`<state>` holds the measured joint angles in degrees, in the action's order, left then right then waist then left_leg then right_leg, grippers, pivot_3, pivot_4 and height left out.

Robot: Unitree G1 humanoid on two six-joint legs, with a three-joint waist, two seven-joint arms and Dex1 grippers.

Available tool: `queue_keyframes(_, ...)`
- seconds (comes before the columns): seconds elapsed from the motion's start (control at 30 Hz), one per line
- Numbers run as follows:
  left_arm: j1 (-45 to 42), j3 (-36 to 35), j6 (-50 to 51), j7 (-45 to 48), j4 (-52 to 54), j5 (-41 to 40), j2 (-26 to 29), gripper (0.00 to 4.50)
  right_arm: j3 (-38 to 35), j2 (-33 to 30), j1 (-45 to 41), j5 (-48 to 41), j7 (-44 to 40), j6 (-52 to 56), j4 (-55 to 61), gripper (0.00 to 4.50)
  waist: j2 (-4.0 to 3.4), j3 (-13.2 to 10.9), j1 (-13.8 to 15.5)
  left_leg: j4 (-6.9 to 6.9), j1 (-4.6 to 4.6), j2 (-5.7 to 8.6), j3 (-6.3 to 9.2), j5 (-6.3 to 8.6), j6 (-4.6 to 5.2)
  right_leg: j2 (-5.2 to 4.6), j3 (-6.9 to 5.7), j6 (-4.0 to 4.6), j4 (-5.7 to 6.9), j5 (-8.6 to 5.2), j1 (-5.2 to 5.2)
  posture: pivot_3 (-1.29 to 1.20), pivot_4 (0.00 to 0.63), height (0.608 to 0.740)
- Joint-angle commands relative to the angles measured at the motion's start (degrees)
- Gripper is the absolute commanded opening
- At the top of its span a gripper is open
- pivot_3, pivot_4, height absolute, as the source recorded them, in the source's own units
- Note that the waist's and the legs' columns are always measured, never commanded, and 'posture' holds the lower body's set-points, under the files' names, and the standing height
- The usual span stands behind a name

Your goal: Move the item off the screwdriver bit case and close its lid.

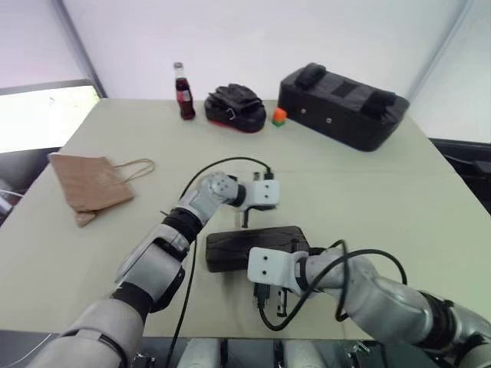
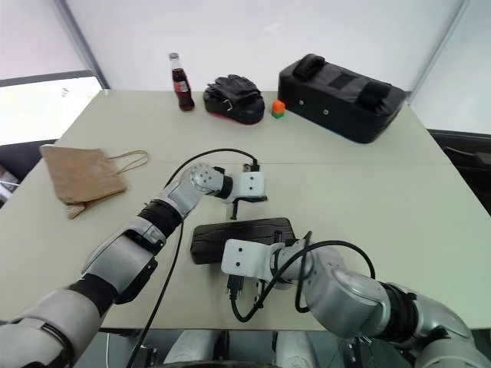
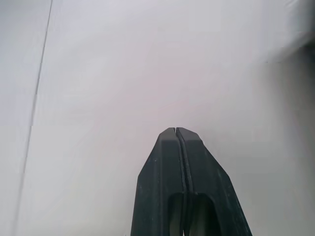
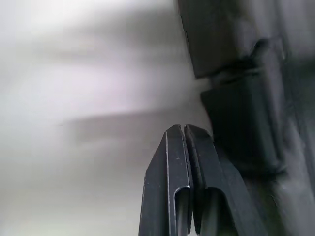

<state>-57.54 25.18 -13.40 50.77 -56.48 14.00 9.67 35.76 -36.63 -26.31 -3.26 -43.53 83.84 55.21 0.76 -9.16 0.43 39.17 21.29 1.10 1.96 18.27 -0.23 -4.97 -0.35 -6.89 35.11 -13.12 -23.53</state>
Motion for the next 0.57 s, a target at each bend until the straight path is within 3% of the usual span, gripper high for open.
queue_keyframes(0.03, -2.1, -4.4, -2.1, -2.3, -3.1, -2.7, -1.0, 0.00, -16.4, 3.4, 1.0, -8.5, -4.9, 4.3, 4.7, 0.09, 0.01, 0.0, 0.2, -0.02, 0.49, 0.10, 0.00, -0.09, -0.14, 0.06, -0.01, 0.09, 0.00, 0.17, -0.50, 0.00, 0.150, 0.740)
queue_keyframes(0.13, -1.4, -11.0, 4.1, 4.0, 1.9, -10.4, 0.9, 0.00, -30.0, 3.3, 1.0, -20.8, -8.1, 6.9, 4.8, 0.09, -0.02, -0.1, 0.2, -0.01, 1.51, 0.38, -0.03, -0.37, -0.59, -0.01, 0.00, 0.48, 0.09, 0.42, -1.52, 0.00, 0.150, 0.740)
queue_keyframes(0.27, 6.1, -18.4, 22.7, 9.8, 23.8, -21.1, 7.2, 0.00, -46.1, -3.9, 7.3, -33.9, -9.5, 5.6, 4.8, 0.09, -0.19, -0.4, 0.3, -0.16, 2.12, 0.39, -0.03, -0.26, -0.40, -0.09, -0.01, 0.51, -0.09, 0.41, -2.00, 0.00, 0.150, 0.740)
queue_keyframes(0.43, 19.0, -27.3, 45.9, 5.7, 49.8, -29.8, 17.1, 0.00, -62.4, -5.9, 10.7, -34.0, -9.5, 2.0, -1.8, 0.09, -0.21, -0.5, 0.1, -0.12, 2.10, 0.41, -0.12, 0.04, 0.12, -0.17, 0.05, 0.50, -0.22, 0.41, -1.90, 0.00, 0.150, 0.740)
queue_keyframes(0.57, 28.5, -33.9, 56.3, 1.0, 64.3, -34.9, 21.7, 0.00, -64.7, -5.6, 13.1, -31.8, -6.8, -7.6, -10.4, 0.09, -0.04, -0.7, 0.4, -0.02, 1.98, 0.41, -0.06, 0.03, 0.11, -0.19, 0.03, 0.49, -0.21, 0.41, -1.77, 0.00, 0.150, 0.740)
